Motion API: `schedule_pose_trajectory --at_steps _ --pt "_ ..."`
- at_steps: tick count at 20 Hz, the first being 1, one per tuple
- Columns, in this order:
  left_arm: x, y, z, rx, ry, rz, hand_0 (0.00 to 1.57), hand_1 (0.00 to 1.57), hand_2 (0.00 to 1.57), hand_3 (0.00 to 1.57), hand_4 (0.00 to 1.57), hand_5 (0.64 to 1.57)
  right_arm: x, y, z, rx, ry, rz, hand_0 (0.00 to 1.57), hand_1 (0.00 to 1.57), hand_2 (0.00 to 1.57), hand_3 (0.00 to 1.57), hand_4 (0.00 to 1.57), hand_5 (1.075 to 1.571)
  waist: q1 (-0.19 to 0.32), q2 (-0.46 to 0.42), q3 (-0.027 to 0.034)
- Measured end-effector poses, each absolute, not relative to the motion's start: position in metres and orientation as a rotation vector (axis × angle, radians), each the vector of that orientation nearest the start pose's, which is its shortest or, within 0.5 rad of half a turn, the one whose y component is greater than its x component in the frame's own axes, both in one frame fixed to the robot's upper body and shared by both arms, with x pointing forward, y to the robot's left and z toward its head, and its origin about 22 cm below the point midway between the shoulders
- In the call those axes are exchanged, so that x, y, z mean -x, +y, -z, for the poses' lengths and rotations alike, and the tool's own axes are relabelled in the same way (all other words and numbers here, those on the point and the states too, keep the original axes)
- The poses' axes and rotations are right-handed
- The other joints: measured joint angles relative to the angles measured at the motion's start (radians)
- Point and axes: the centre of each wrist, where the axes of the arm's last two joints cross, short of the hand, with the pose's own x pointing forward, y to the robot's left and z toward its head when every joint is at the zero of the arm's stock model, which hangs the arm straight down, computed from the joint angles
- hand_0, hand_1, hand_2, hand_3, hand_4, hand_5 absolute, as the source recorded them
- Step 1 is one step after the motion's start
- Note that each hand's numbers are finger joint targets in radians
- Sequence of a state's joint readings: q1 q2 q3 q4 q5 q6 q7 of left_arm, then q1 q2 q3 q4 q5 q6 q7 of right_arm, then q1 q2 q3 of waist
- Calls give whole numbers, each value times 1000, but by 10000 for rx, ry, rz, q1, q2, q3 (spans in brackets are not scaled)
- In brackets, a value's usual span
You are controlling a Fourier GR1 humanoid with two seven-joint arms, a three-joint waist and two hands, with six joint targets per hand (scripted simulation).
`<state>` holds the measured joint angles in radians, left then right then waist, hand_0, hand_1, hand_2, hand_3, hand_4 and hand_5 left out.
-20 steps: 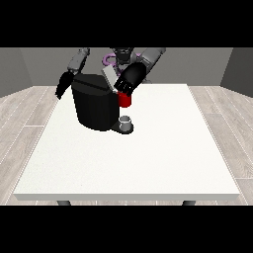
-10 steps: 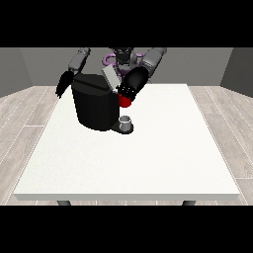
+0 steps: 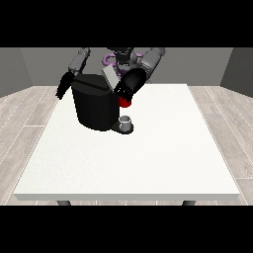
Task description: Insert the coffee pod into the coffee machine and close the lid
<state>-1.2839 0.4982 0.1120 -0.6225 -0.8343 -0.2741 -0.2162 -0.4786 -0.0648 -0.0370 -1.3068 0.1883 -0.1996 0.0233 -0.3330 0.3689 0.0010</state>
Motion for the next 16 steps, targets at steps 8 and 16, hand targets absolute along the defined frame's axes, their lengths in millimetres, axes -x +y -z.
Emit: schedule_pose_trajectory --at_steps 8,16 --pt "-457 257 -306 -8881 -17592 11851 1044 1044 1049 744 0 1571 -356 -205 -79 2719 -17848 -1283 0 0 0 0 74 1571 17 344 27" --pt "-455 262 -309 -9820 -17568 12341 0 0 635 508 0 1571 -352 -199 -73 2817 -17694 -1381 0 0 0 0 112 1571 -14 340 28"
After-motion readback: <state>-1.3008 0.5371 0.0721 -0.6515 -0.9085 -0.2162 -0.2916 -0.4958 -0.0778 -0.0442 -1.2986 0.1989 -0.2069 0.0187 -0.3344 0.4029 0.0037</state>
